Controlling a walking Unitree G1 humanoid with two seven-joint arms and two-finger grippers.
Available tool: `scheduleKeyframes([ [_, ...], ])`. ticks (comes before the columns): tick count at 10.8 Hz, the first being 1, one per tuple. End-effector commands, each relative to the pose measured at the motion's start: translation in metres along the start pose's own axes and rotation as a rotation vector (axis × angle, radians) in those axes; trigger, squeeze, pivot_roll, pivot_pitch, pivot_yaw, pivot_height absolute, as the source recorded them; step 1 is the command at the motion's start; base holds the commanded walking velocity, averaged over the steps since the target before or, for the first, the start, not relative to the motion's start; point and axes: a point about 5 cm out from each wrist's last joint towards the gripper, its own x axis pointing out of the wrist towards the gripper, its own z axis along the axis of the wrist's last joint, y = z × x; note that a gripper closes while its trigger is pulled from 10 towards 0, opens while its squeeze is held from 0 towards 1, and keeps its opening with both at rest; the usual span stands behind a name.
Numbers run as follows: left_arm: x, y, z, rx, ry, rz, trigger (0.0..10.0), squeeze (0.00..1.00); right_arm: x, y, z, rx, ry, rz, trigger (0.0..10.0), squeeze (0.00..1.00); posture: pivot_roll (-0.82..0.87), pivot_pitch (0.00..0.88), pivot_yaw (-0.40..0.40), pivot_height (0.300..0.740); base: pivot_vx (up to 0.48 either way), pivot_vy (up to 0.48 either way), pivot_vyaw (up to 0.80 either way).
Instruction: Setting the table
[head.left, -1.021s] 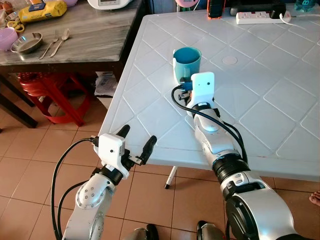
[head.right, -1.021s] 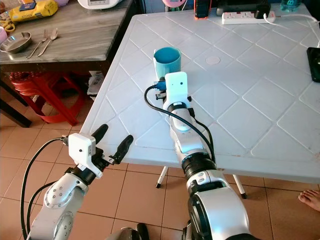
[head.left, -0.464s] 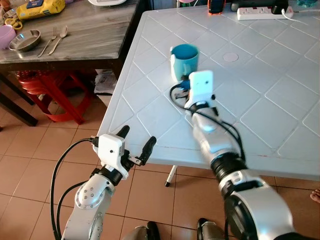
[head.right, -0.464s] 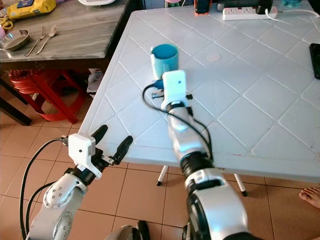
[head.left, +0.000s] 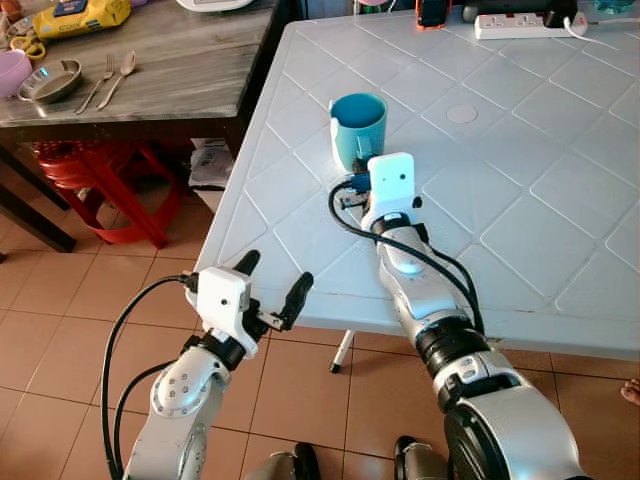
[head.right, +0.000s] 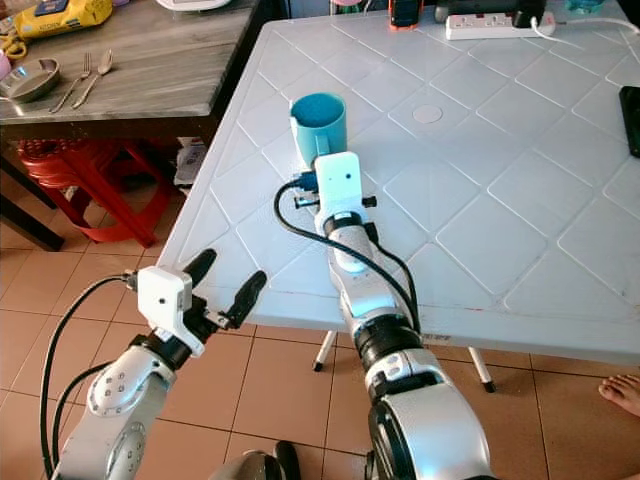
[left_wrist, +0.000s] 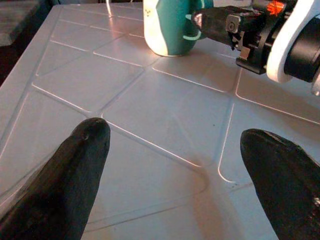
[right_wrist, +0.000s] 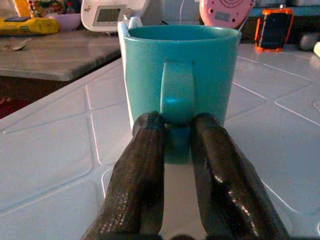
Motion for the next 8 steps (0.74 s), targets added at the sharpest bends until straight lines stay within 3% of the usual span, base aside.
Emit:
scheduleKeyframes([
  [1,-0.003,0.002,-0.003,0.013,0.023,0.009,10.0,0.00,-0.003,0.009,0.004,0.015,-0.023,0.016,2.5,0.00,-0.02,0.244,0.166,0.740,0.000,0.000,0.00],
  [2,-0.003,0.002,-0.004,0.013,0.023,0.010,10.0,0.00,-0.005,0.009,0.004,0.017,-0.030,0.015,3.3,0.00,-0.02,0.242,0.165,0.740,0.000,0.000,0.00],
  [4,-0.003,0.001,-0.003,0.013,0.020,0.013,10.0,0.00,-0.017,0.004,0.002,0.031,-0.041,0.003,2.9,0.00,-0.02,0.241,0.161,0.740,0.000,0.000,0.00],
  [6,-0.003,0.000,-0.002,0.013,0.017,0.013,10.0,0.00,-0.028,-0.001,0.001,0.038,-0.044,-0.006,3.3,0.00,-0.03,0.240,0.162,0.740,0.000,0.000,0.00],
  [7,-0.002,0.001,-0.001,0.013,0.016,0.012,10.0,0.00,-0.034,-0.002,0.002,0.042,-0.046,-0.010,4.4,0.00,-0.03,0.237,0.165,0.740,0.000,0.000,0.00],
  [8,-0.001,0.002,0.000,0.013,0.013,0.009,10.0,0.00,-0.043,-0.003,0.005,0.060,-0.036,-0.014,10.0,0.00,-0.04,0.234,0.168,0.740,0.000,0.000,0.00],
])
